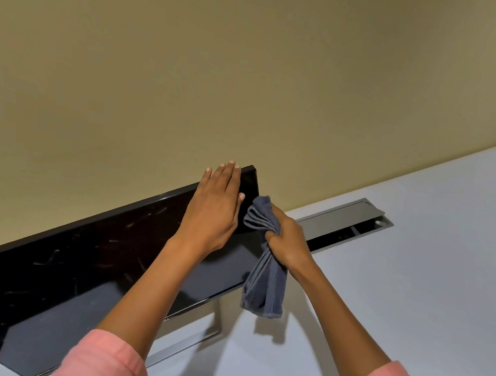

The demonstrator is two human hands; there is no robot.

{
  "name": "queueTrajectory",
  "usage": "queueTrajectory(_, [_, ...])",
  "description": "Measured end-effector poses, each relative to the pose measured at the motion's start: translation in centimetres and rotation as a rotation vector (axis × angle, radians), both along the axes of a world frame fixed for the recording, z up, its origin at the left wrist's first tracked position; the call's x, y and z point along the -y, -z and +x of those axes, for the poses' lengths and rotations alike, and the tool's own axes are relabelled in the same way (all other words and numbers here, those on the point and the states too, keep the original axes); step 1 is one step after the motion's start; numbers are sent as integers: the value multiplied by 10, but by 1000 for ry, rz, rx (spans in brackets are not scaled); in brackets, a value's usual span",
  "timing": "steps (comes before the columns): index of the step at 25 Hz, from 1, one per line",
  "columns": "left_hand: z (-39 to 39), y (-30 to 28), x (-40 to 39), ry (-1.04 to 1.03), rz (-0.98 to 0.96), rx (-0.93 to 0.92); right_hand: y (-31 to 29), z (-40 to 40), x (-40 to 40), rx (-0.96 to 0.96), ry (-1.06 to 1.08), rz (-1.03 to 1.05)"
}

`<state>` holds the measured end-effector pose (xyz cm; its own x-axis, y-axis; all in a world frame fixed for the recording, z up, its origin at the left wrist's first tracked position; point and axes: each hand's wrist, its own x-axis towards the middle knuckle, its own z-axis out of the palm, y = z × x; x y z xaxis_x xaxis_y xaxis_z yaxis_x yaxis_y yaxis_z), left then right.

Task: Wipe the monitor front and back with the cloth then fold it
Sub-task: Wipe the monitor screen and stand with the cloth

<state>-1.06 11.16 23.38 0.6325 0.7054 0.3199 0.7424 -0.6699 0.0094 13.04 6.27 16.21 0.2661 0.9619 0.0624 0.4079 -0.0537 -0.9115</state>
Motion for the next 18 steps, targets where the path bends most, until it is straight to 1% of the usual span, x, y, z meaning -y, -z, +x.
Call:
queueTrajectory(5, [0, 5, -2, 28, 43, 28, -29, 11, -20, -49, -12, 175])
queueTrajectory(10, [2, 9, -5, 13, 63, 47, -15, 9, -36, -97, -2, 187])
queueTrajectory(14, [2, 12, -6, 5, 73, 48, 19, 6, -29, -134, 13, 108])
queueTrajectory(18, [2, 13, -3, 11, 81, 65, 57, 4, -12, -134, 28, -50])
